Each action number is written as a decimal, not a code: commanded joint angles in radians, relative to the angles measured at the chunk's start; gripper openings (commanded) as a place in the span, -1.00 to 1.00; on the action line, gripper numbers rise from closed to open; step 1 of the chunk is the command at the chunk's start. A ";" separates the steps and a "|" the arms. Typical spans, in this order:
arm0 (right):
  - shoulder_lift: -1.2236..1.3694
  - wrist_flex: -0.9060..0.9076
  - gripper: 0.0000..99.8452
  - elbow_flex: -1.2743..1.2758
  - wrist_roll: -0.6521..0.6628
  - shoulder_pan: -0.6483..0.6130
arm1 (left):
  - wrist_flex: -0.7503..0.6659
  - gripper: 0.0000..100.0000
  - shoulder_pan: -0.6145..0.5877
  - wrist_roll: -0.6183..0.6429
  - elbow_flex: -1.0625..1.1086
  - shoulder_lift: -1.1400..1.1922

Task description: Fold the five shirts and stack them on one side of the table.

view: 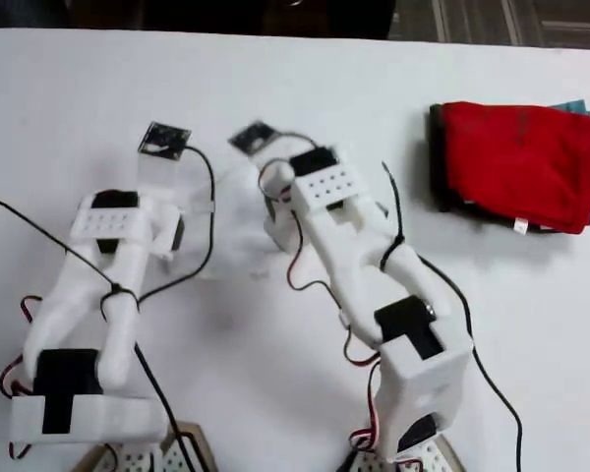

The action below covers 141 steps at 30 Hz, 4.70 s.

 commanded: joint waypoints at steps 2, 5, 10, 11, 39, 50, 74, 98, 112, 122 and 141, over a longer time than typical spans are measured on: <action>-0.102 0.045 -0.66 -0.247 -0.011 0.027 | -0.006 -0.89 -0.006 -0.005 -0.005 -0.052; -0.041 -0.056 -0.67 -0.316 -0.011 0.044 | -0.005 -0.89 -0.006 -0.002 -0.004 -0.052; 0.179 -0.130 -0.92 -0.434 -0.011 0.036 | 0.023 -0.89 -0.002 -0.002 -0.013 -0.060; 0.228 -0.130 -0.97 -0.477 -0.011 0.036 | 0.032 -0.89 -0.002 -0.002 -0.015 -0.063; 0.800 0.053 -0.94 -1.270 -0.011 0.110 | 0.035 -0.89 0.083 0.000 0.001 0.071; 0.757 0.314 -0.31 -1.316 -0.011 0.105 | 0.242 -0.88 0.080 0.071 -0.225 0.071; 0.765 0.352 -0.28 -1.165 -0.371 -0.002 | 0.377 -0.88 -0.183 0.061 -0.352 0.071; 0.901 0.346 -0.56 -1.028 -0.135 -0.081 | 0.385 -0.88 -0.183 0.063 -0.352 0.069; 0.886 0.352 -0.96 -1.140 -0.023 -0.013 | 0.385 -0.88 -0.183 0.063 -0.352 0.069; 0.507 0.354 -0.96 -1.003 -0.023 0.174 | 0.362 -0.88 -0.183 0.063 -0.352 0.071; 0.094 0.352 -0.97 -0.743 0.137 0.631 | 0.341 -0.88 -0.176 0.068 -0.352 0.071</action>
